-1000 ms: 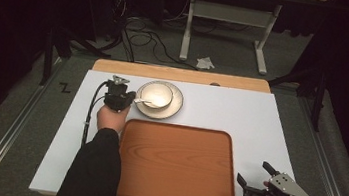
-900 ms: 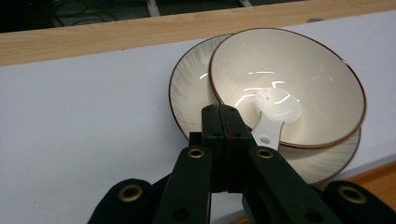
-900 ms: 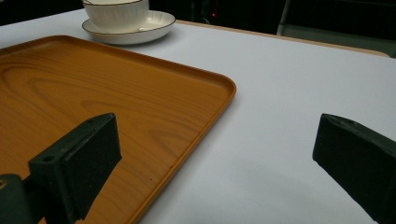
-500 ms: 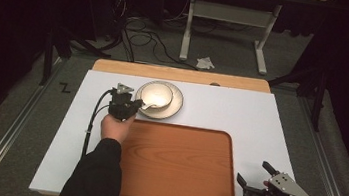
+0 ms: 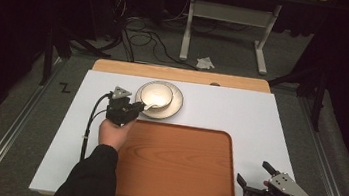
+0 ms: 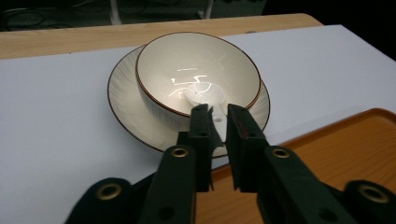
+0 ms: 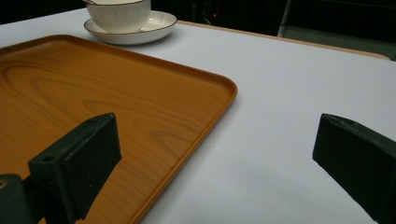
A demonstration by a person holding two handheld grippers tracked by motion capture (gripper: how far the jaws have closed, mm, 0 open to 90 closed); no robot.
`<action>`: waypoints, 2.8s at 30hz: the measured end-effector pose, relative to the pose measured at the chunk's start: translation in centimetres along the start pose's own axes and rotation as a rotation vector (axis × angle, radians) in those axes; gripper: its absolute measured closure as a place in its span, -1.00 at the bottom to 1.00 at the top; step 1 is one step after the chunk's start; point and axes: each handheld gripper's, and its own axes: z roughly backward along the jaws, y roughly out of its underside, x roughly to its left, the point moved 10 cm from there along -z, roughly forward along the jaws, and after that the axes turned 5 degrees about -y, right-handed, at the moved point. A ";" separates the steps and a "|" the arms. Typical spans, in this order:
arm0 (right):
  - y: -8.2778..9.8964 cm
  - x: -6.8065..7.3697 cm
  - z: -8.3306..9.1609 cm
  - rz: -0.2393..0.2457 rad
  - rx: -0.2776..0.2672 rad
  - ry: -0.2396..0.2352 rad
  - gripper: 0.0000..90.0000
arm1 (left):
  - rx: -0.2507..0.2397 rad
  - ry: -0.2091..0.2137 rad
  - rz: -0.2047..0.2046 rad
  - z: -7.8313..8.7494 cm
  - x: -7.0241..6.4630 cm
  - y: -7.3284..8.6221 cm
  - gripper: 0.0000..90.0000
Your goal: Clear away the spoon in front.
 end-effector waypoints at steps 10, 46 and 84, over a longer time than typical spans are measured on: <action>0.1 0.2 -0.3 0.008 0.007 -0.006 -0.96 | 0.037 0.065 0.171 -0.9 -0.3 1.1 -0.14; 0.1 0.2 -0.3 0.007 0.009 -0.008 -0.96 | 0.073 0.192 0.463 -3.3 -0.6 1.0 0.59; 0.3 0.4 -0.4 0.007 0.019 -0.018 -0.96 | -0.003 0.142 0.304 -2.4 -0.6 0.5 0.90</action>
